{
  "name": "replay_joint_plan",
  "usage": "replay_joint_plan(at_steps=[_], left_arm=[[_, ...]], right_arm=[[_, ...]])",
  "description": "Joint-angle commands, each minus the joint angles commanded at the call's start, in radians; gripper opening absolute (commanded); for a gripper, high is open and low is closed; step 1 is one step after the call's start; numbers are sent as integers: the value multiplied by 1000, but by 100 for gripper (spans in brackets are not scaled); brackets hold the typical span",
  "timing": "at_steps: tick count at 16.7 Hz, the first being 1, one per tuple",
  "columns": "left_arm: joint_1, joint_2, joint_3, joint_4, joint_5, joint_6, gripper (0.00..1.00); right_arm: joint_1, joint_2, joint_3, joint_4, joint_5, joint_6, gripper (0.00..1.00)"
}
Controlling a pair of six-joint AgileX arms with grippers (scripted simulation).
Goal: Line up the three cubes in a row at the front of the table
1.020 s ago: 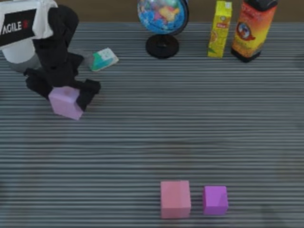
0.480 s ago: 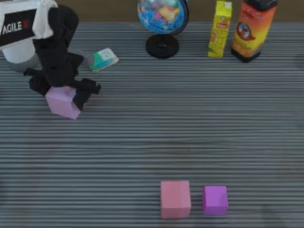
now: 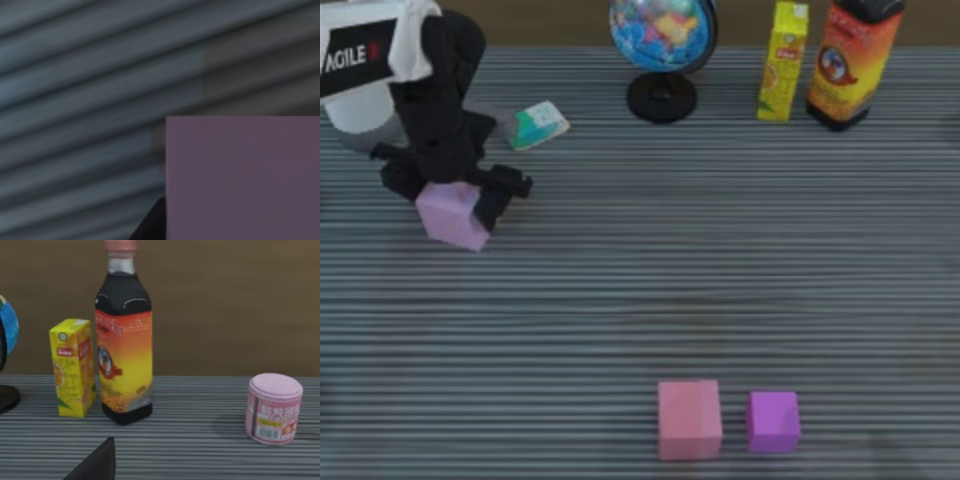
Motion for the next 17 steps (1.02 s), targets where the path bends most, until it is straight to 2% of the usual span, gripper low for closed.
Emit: replay_joint_plan(at_steps=[3, 9, 14, 17], left_arm=[[6, -9, 34, -41, 0, -3, 0], [19, -59, 165, -226, -1, -2, 0], [11, -61, 167, -230, -1, -2, 0], [-35, -117, 102, -210, -3, -67, 0]], right_arm=[[0, 0, 0, 0, 0, 0, 100], [0, 0, 0, 0, 0, 0, 100], [0, 0, 0, 0, 0, 0, 100], [0, 0, 0, 0, 0, 0, 100]])
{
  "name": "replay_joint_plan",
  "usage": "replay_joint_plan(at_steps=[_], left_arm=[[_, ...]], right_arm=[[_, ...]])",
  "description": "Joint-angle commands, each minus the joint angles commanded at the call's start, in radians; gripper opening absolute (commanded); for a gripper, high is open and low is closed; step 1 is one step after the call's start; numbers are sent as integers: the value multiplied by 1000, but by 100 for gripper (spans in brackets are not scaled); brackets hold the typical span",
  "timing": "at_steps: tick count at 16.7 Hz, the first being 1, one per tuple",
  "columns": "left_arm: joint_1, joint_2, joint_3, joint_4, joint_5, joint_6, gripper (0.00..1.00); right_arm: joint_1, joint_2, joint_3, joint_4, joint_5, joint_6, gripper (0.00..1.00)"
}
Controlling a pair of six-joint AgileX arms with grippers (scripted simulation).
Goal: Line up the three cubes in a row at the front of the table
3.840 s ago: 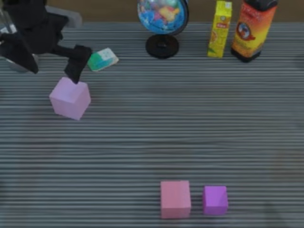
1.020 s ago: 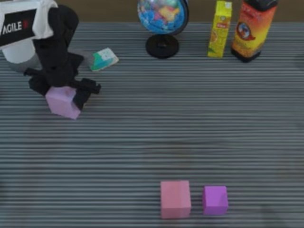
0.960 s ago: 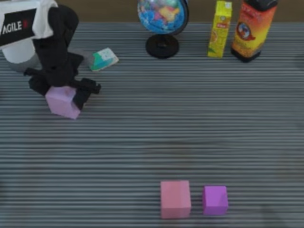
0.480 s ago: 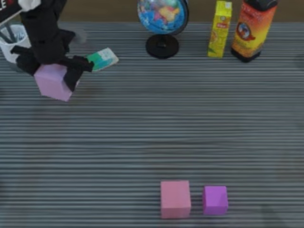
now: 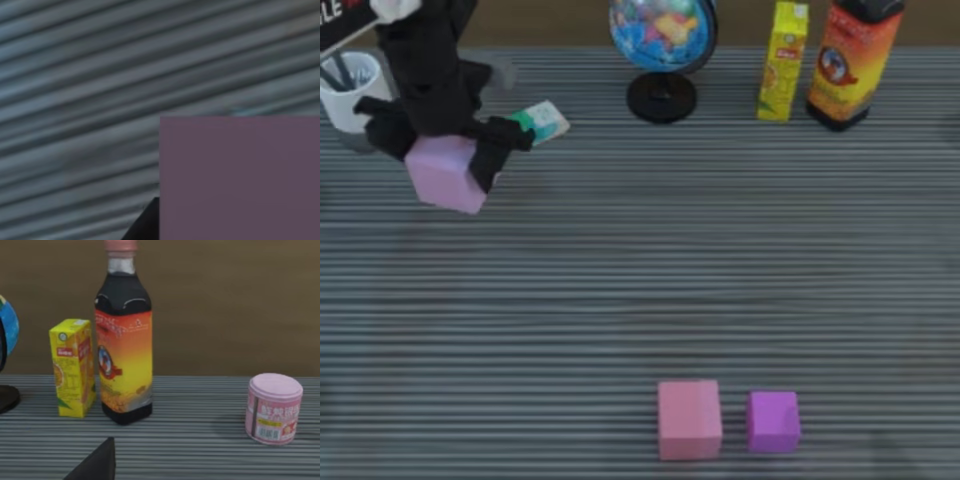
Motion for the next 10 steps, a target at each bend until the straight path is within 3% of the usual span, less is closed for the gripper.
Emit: replay_joint_plan(at_steps=[3, 10], left_arm=[[-99, -113, -150, 37, -2, -161, 0], [-407, -465, -670, 150, -5, -699, 0]], right_arm=[[0, 0, 0, 0, 0, 0, 100], [0, 0, 0, 0, 0, 0, 100]])
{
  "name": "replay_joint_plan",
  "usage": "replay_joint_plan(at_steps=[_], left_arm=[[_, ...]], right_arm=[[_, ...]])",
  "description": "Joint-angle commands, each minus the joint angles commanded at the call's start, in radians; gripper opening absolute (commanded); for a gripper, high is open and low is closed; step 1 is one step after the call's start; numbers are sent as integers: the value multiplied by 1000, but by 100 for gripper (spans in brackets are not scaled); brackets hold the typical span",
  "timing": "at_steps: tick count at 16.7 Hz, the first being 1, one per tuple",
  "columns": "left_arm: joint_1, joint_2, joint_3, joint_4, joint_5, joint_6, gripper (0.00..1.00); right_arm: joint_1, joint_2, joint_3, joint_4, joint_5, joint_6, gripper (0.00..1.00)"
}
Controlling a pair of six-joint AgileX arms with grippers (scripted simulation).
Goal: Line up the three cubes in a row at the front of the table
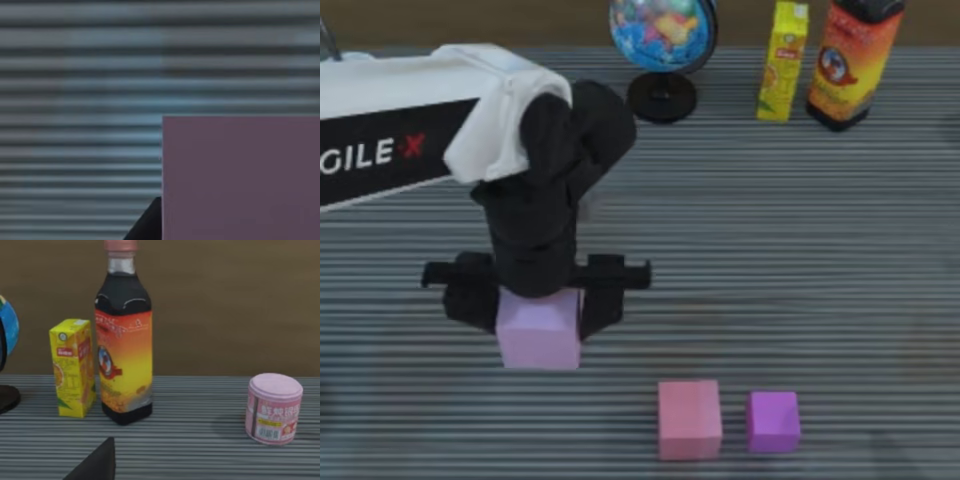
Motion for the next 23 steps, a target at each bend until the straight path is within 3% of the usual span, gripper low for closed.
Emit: replay_joint_plan(at_steps=[5, 11, 18, 23], left_arm=[[-119, -144, -157, 52, -4, -157, 0], [-114, -135, -167, 67, -5, -156, 0], [-114, -38, -308, 315, -4, -153, 0], [-116, -28, -322, 334, -4, -152, 0]], right_arm=[[0, 0, 0, 0, 0, 0, 100], [0, 0, 0, 0, 0, 0, 100], [0, 0, 0, 0, 0, 0, 100], [0, 0, 0, 0, 0, 0, 100]])
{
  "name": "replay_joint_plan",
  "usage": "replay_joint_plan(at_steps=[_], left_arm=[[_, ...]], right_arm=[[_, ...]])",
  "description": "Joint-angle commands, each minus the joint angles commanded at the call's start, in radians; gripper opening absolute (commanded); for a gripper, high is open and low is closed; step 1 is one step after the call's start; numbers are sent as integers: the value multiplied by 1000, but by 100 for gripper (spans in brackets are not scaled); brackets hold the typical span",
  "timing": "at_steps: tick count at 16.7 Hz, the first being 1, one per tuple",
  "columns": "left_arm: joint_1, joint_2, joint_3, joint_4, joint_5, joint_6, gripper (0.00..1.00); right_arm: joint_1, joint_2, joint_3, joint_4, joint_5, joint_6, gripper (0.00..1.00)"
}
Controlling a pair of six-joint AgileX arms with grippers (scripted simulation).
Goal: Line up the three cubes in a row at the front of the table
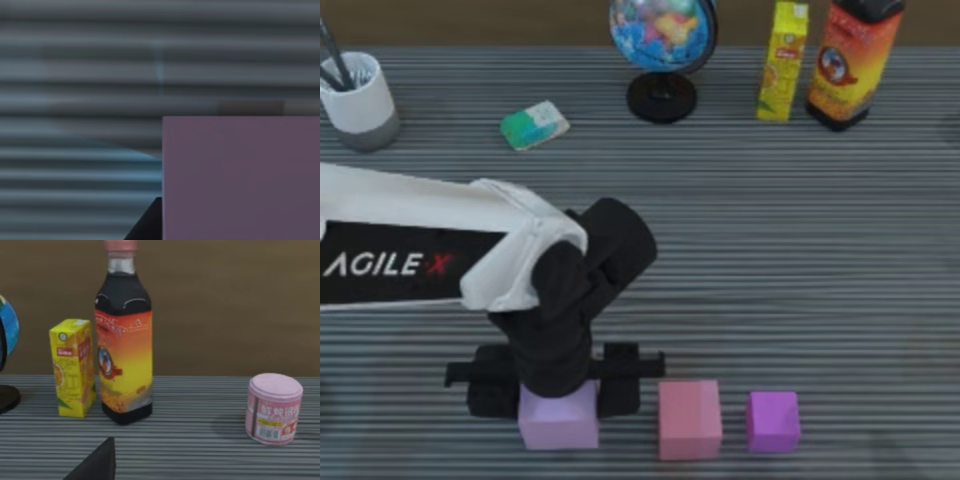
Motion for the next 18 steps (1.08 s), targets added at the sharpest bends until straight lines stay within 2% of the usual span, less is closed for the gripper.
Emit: replay_joint_plan(at_steps=[13, 18], left_arm=[[0, 0, 0, 0, 0, 0, 98], [0, 0, 0, 0, 0, 0, 100]], right_arm=[[0, 0, 0, 0, 0, 0, 100], [0, 0, 0, 0, 0, 0, 100]])
